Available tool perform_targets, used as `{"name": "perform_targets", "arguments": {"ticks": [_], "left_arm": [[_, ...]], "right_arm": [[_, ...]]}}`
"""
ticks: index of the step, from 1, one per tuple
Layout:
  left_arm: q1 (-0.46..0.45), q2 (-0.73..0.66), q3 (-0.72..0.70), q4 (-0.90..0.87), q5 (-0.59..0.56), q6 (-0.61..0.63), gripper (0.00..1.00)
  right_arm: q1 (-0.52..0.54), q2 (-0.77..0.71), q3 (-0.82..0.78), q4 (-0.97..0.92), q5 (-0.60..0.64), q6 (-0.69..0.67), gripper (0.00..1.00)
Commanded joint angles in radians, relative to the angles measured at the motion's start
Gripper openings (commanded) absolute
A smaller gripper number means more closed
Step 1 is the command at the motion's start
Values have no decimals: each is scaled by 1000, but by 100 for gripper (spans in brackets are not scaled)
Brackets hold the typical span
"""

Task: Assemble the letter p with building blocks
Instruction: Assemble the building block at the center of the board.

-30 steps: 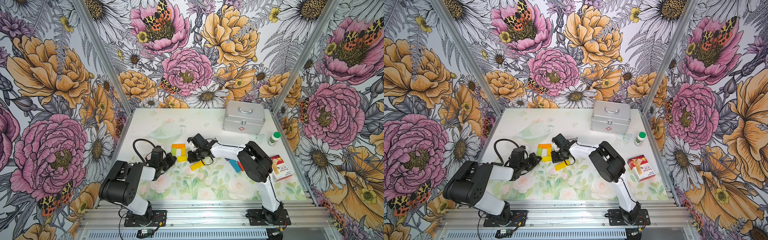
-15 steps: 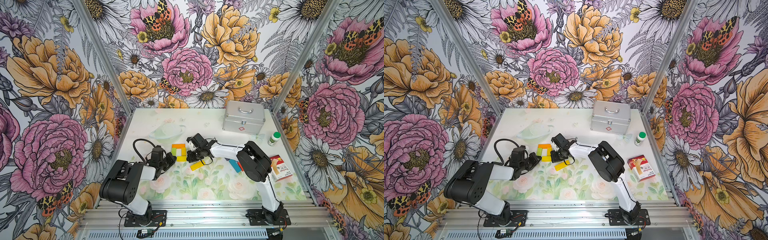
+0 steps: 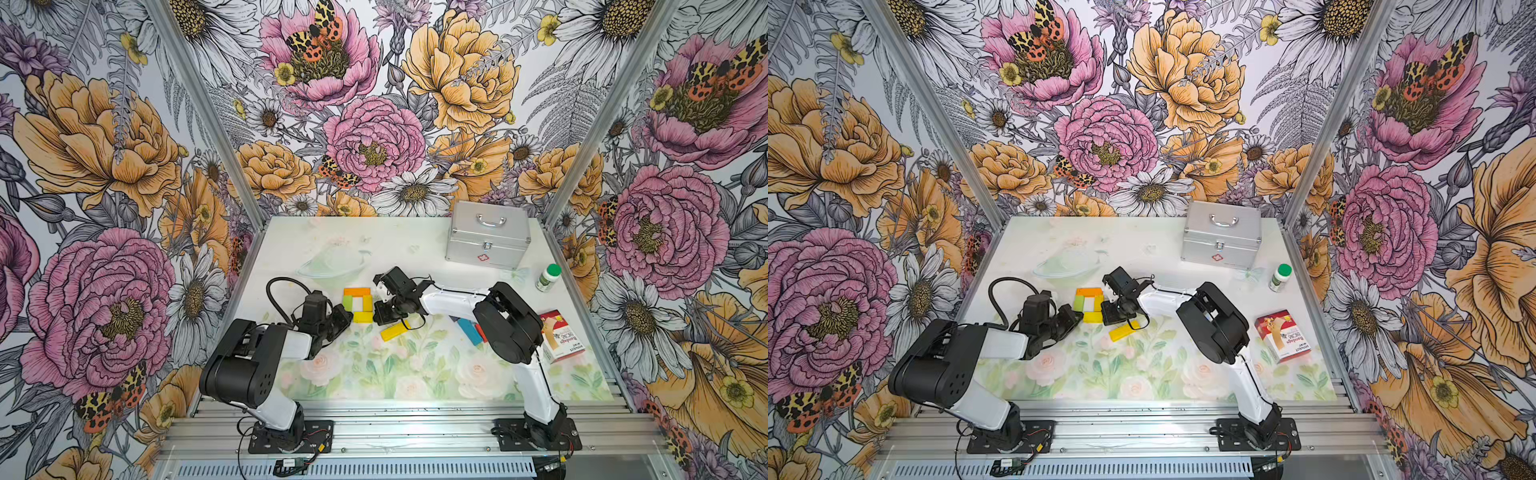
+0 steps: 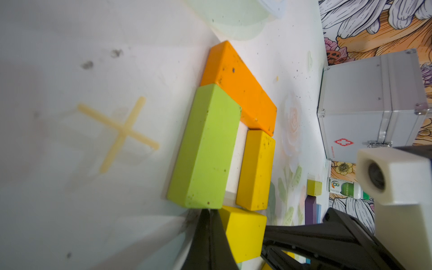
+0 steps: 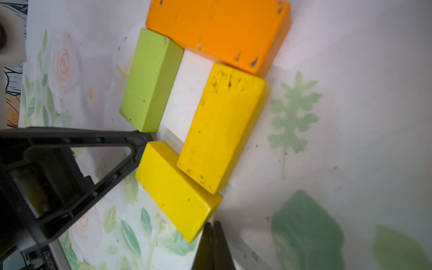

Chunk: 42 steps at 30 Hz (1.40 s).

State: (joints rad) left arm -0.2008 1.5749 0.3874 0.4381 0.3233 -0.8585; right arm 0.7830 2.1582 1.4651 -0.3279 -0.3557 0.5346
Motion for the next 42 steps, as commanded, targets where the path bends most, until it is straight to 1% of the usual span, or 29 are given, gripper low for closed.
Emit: {"name": "perform_targets", "arguments": {"ticks": [1,22,26,31,33,41,42], "left_arm": [[-10,0,-1,1,15,-5,0],[-7,9,1,2,17,-10,1],[2,-3,-6,1,15,-11,3],[12,-66,-31,-15,-13,-15,7],[12,-97,-35,-40,-30,-11,13],[6,-263,-49,-163,-104,28,15],[5,-278,-47,-178,-102,39,15]], "right_arm": [[-14,44,11,-15,23,13,0],[-16,53,16,-16,20,14,0],[-17,42,7,-16,21,16,0],[-19,11,-24,-17,42,23,0],[-24,-2,-34,-17,48,25,0],[-30,-61,-50,-15,86,7,0],[-30,-79,-55,-16,99,1,3]]}}
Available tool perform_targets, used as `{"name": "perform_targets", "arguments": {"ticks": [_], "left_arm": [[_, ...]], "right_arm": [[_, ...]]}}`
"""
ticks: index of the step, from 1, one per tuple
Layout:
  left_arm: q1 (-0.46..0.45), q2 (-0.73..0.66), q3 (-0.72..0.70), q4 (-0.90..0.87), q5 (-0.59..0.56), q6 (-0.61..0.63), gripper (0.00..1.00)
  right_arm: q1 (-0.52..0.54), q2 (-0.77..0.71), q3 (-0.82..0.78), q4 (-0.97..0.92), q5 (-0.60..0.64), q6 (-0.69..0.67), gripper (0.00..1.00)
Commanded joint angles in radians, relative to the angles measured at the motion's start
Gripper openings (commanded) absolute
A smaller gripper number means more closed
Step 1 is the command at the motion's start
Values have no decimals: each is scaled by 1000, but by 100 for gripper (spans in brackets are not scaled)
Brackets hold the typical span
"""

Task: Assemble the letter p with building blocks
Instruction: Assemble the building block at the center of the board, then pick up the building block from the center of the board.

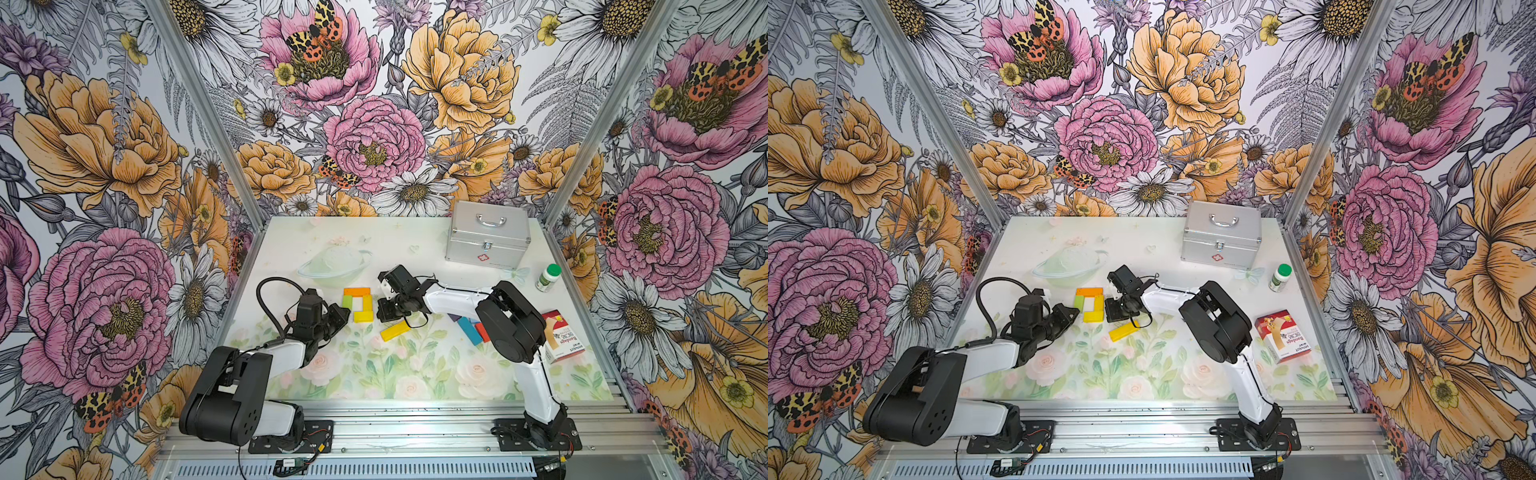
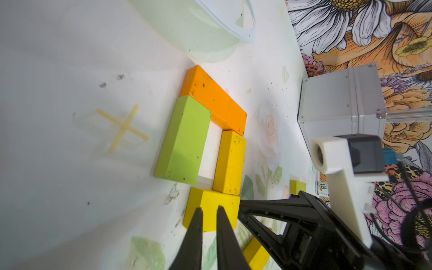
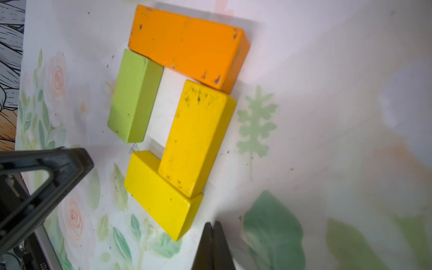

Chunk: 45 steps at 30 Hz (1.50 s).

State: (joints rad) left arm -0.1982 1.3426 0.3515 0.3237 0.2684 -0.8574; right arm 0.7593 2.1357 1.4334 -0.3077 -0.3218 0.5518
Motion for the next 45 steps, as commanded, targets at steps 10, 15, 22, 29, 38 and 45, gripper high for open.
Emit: {"name": "perform_targets", "arguments": {"ticks": [10,15,22,29,38,45], "left_arm": [[-172,-201,41,-196,-86,143,32],[-275,-149,131,-289,-75,233,47],[-371,-20,263,-438,-103,354,54],[-443,102,395,-586,-158,511,61],[-550,267,552,-720,-253,718,64],[-532,329,597,-733,-316,744,64]], "right_arm": [[-23,-265,-186,-58,190,-32,99],[-29,-335,-293,-67,250,21,99],[-42,-439,-371,-62,344,55,99],[-102,-572,-439,-64,396,64,99],[-146,-621,-451,-64,355,18,99],[-149,-645,-456,-64,352,-1,99]]}}
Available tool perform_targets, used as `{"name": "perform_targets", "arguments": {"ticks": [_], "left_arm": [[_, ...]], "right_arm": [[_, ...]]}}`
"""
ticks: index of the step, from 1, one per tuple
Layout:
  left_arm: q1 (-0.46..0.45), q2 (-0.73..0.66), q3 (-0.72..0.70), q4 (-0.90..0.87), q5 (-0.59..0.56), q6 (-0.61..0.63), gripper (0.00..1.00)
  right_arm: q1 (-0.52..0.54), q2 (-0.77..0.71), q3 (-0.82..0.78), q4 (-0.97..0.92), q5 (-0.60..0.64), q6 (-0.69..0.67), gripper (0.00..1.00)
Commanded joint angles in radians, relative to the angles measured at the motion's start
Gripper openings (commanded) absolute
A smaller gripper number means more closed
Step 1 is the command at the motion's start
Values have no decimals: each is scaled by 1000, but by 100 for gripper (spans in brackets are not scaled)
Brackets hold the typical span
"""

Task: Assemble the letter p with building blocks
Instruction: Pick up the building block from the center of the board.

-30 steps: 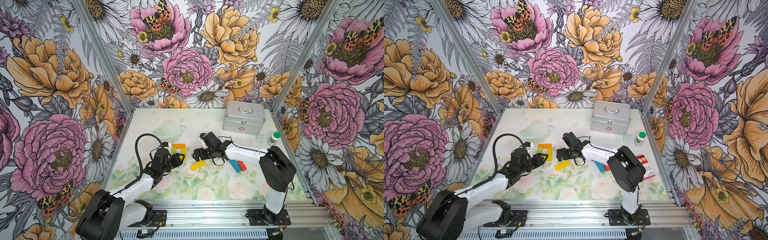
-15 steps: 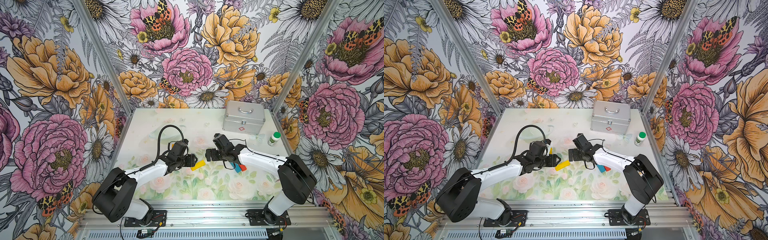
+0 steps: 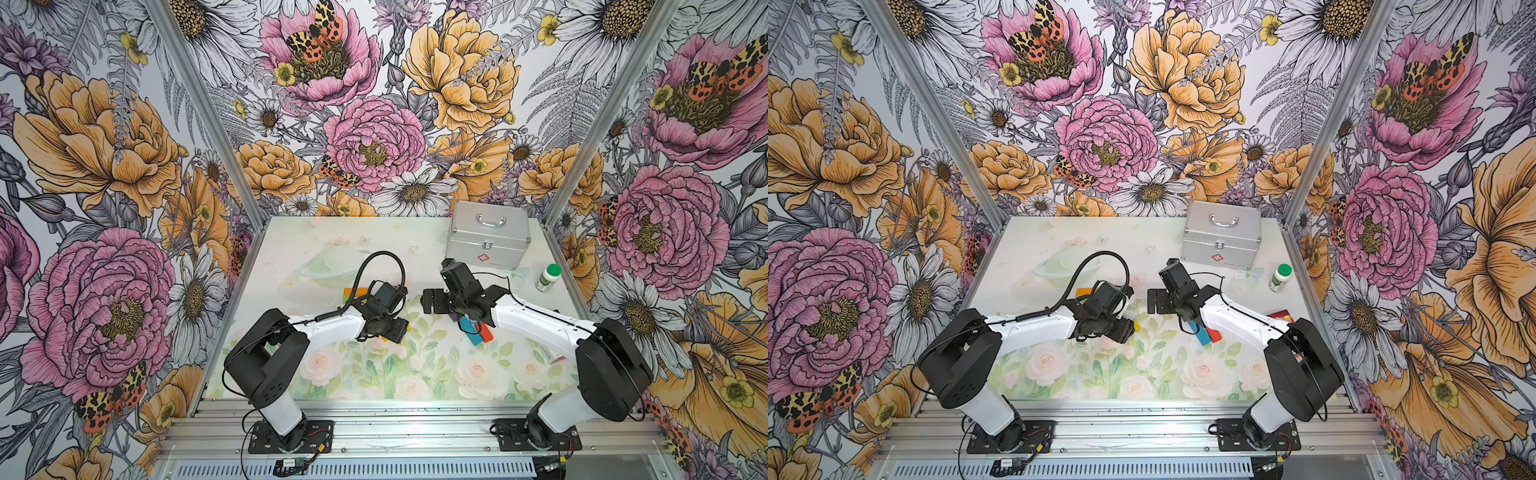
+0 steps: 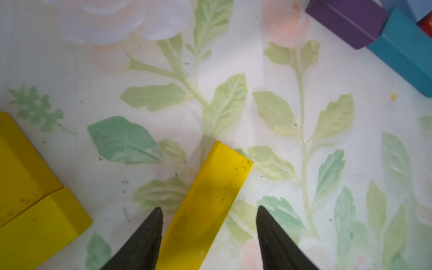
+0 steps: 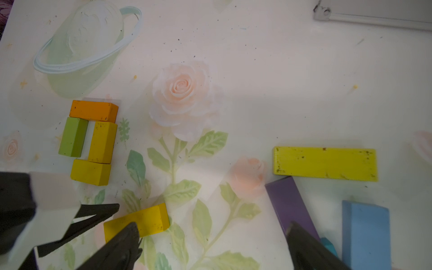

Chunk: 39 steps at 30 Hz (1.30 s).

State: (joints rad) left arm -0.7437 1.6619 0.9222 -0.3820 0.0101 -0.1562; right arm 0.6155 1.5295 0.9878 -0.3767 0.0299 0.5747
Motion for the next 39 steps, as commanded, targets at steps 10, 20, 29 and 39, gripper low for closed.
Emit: {"name": "perform_targets", "arguments": {"ticks": [10,20,29,39], "left_arm": [[-5,56,53,-46,25,113,60],[-35,133,90,-113,30,81,42],[-11,100,79,-99,57,4,0],[93,-190,-53,-93,-33,-189,0]], "right_arm": [[-5,-54,-22,5,1,-29,99],[-14,-49,-18,5,1,-35,99],[-25,-32,-13,5,-9,-51,99],[-26,31,60,5,-62,-87,99]]}}
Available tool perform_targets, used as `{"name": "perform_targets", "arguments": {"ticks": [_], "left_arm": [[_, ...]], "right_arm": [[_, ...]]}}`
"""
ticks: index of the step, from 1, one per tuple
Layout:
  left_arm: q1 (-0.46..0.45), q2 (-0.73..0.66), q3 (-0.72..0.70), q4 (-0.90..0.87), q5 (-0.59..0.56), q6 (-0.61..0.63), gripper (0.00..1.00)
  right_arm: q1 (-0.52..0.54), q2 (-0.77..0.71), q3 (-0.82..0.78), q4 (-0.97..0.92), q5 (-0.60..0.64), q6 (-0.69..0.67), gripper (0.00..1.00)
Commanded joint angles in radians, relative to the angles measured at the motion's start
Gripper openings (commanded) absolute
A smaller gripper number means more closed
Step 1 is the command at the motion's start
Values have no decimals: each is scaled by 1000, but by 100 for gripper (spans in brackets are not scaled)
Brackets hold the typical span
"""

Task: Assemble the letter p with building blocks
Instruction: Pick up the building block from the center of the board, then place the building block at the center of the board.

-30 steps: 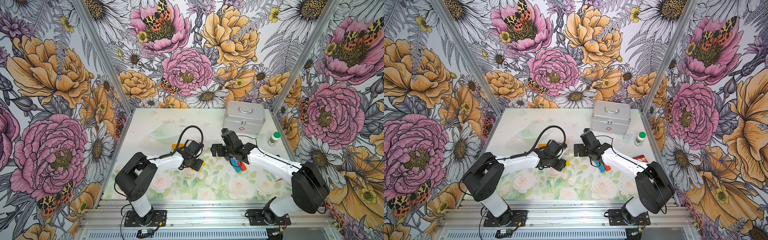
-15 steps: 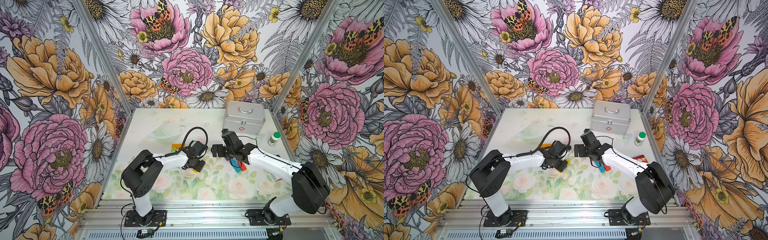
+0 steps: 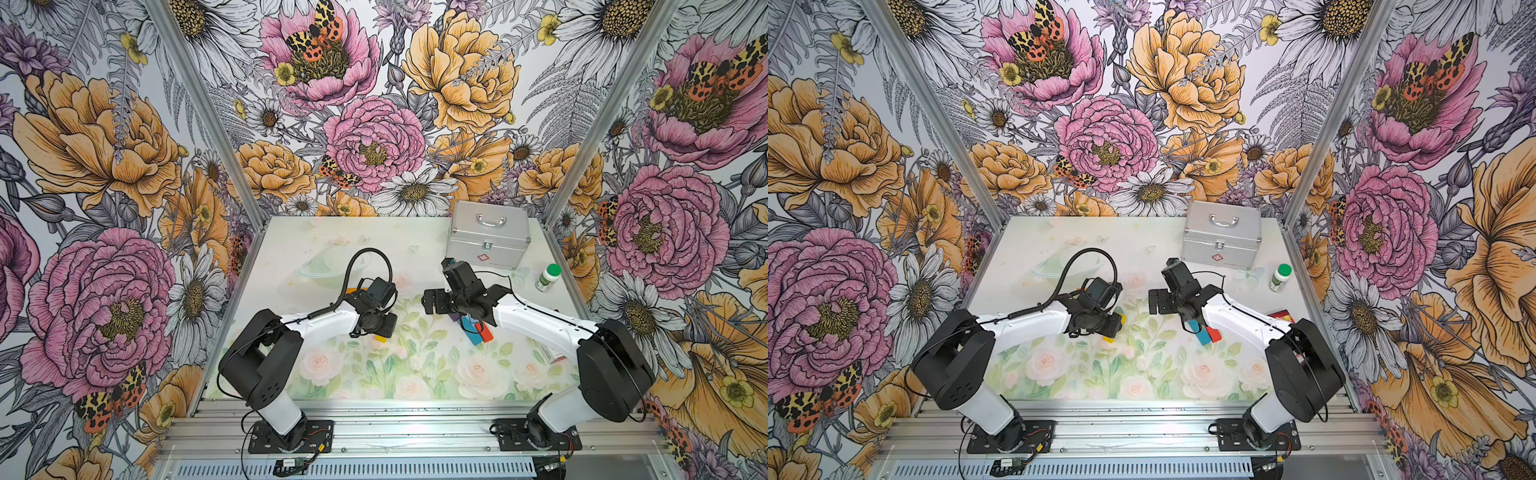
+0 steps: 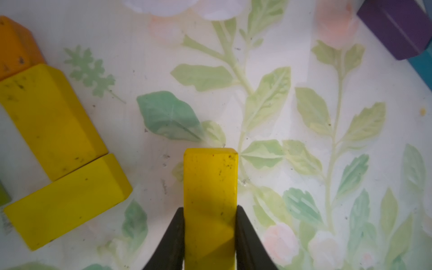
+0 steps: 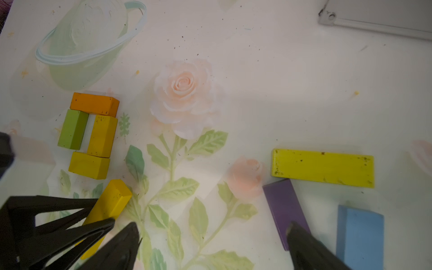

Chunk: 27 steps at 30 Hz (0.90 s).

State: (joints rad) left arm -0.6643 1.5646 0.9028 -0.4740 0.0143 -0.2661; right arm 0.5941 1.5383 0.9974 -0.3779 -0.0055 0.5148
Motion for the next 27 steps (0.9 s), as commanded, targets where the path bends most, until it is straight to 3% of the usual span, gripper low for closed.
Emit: {"name": "perform_targets", "arguments": {"ticks": [1,9,15,27], "left_arm": [[18,-127,-51,-6,-46,-91,0],[90,-309,-194,-56,-86,-220,0],[142,-375,-243,-100,-106,-238,0],[176,-320,-259,-108,-155,-263,0]], "right_arm": [[-5,32,61,6,-35,-31,99],[-4,109,124,6,-97,-51,99],[6,143,144,8,-117,-58,99],[21,176,139,8,-116,-48,99]]}}
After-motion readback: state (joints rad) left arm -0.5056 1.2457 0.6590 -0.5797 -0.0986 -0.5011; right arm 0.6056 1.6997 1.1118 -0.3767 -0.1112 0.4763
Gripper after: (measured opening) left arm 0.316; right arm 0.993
